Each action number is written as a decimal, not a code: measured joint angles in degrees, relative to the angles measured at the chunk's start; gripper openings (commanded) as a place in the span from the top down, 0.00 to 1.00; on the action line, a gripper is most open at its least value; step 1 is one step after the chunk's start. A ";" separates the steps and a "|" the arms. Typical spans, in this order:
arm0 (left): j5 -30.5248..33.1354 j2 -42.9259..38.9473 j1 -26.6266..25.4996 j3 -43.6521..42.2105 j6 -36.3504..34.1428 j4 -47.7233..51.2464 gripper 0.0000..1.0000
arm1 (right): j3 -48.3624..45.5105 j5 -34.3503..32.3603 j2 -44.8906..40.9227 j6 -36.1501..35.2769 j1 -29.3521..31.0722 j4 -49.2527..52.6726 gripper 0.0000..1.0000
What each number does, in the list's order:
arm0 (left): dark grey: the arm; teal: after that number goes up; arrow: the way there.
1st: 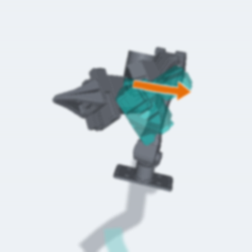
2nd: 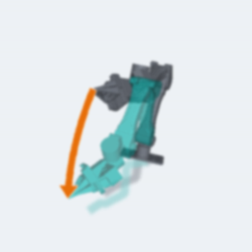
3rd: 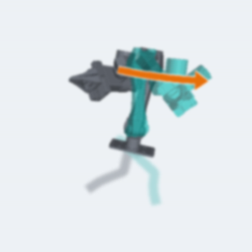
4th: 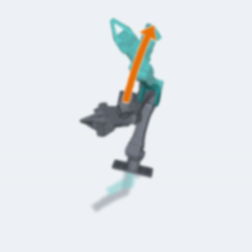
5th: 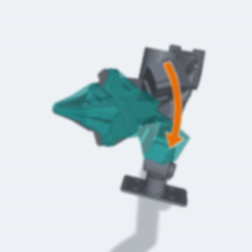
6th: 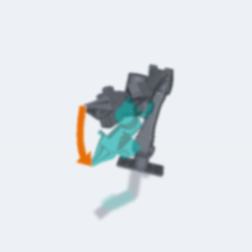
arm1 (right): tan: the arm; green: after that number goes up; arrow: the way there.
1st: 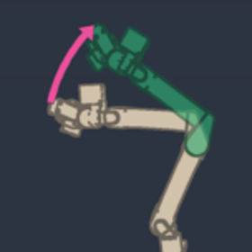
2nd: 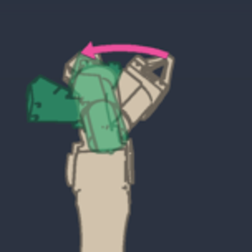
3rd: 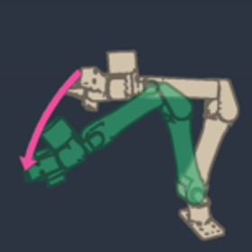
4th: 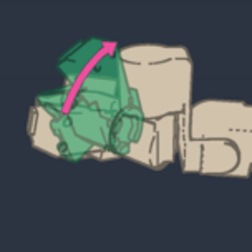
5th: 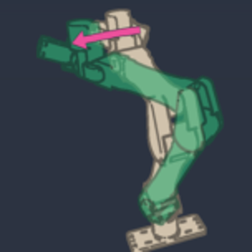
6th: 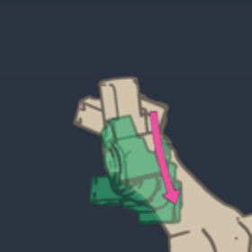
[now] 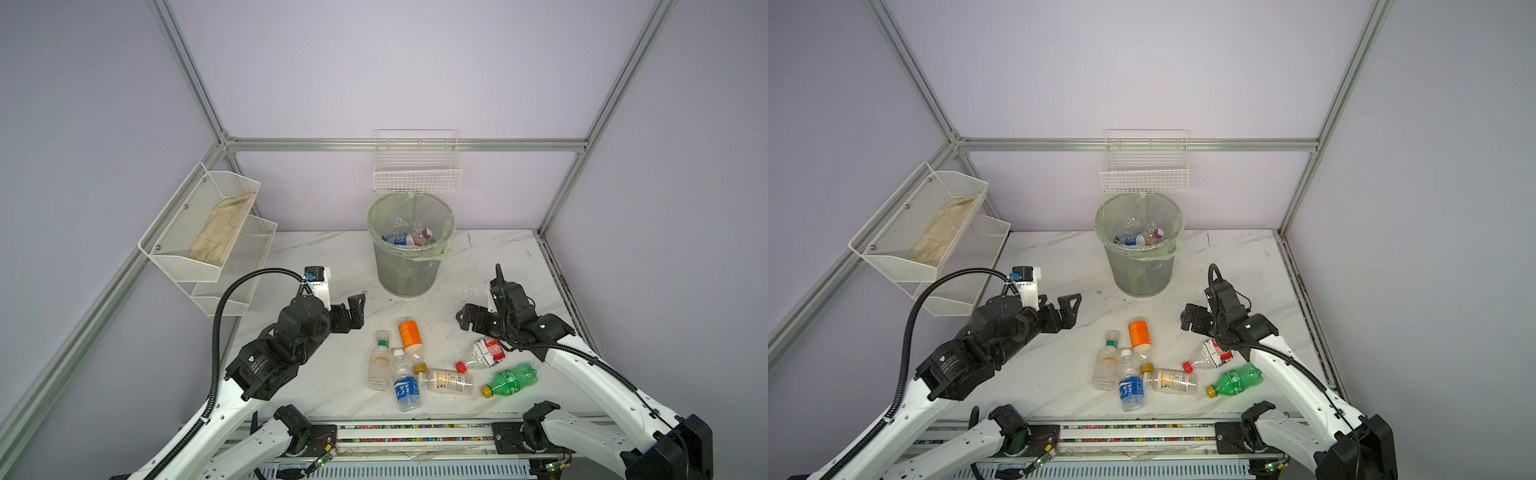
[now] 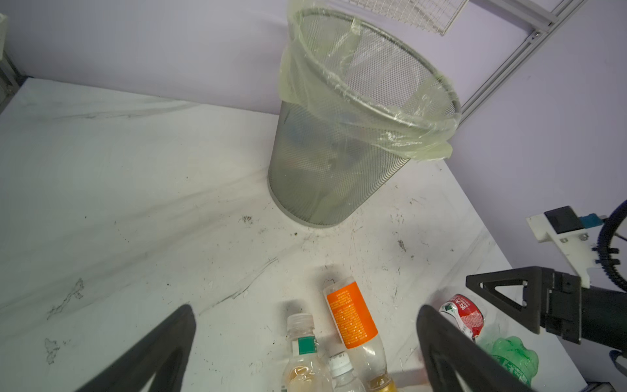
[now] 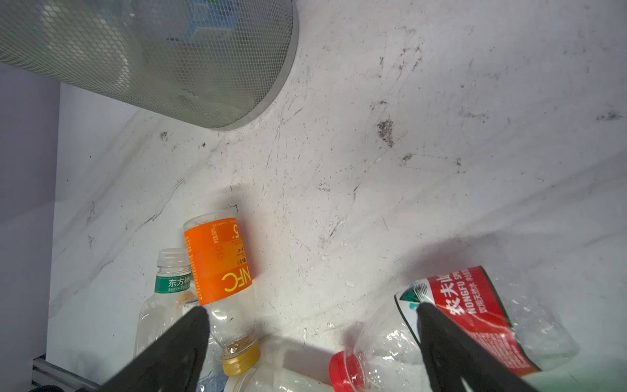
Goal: Throw the plastic bottles in the bin
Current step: 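Withdraw the left gripper from the bin while the right gripper moves toward the pile, then lower the right gripper toward the orange-label bottle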
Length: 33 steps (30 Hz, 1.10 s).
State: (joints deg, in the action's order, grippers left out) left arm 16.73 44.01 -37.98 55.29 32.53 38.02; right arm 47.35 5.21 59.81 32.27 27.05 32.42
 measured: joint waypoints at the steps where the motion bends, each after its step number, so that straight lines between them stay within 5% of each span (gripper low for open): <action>1: -0.22 -0.20 0.00 -0.92 0.63 0.44 0.00 | 0.00 0.11 0.00 0.02 0.04 0.00 0.03; 7: -3.30 -4.63 0.00 -8.20 6.01 2.78 0.00 | 0.31 -0.35 0.61 0.52 3.08 0.55 0.03; 18: -6.75 -13.35 -0.35 -17.27 12.66 6.49 0.00 | 3.61 -4.20 9.55 5.25 17.53 -0.37 0.03; 33: -8.81 -13.99 -0.37 -19.19 15.34 7.54 0.00 | 3.65 -7.34 14.36 10.75 25.20 -6.34 0.03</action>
State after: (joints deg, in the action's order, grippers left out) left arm 7.92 30.02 -38.35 36.10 47.88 45.56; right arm 51.00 -2.13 74.17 43.03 52.25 26.09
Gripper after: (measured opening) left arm 0.998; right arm 0.974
